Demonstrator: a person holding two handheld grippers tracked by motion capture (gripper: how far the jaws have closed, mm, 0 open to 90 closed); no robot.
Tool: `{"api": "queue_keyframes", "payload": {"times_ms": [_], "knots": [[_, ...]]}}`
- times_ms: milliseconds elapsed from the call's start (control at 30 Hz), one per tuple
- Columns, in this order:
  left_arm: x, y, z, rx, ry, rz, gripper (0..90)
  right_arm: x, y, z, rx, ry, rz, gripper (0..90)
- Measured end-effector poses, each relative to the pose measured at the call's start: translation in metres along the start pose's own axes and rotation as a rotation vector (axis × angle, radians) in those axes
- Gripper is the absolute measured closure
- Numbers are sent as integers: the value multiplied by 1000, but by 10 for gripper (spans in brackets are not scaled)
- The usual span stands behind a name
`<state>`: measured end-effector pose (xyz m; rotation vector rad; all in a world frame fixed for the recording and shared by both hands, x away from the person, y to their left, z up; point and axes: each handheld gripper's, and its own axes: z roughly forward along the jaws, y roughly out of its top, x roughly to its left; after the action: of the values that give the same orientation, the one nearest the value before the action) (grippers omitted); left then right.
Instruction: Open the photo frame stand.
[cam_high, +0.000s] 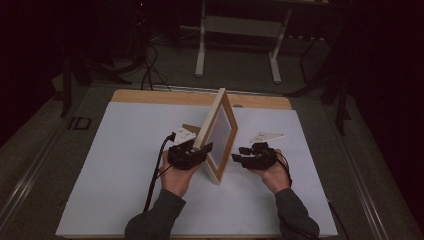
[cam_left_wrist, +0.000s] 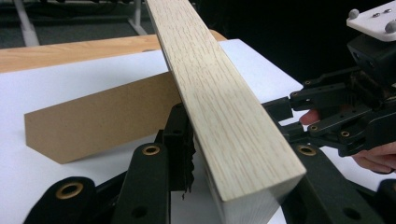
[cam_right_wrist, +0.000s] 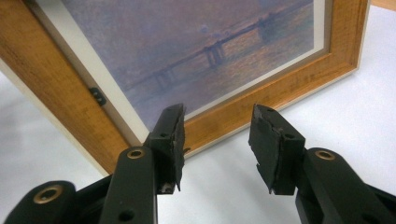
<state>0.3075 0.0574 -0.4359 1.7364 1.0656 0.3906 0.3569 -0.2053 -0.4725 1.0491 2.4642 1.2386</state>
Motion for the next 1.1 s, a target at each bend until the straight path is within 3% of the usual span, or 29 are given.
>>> {"api": "queue_keyframes", "payload": {"times_ms": [300,600,1100], "knots": [[-1,0,0,2,31,1,671,-3,2,-1,-5,-4,5,548],[7,2,-2,9,56,-13,700,-6,1,-1,-7,-9,13,546],[25,5,-5,19,32,-22,723,-10,3,-2,-12,-18,19,540]]}}
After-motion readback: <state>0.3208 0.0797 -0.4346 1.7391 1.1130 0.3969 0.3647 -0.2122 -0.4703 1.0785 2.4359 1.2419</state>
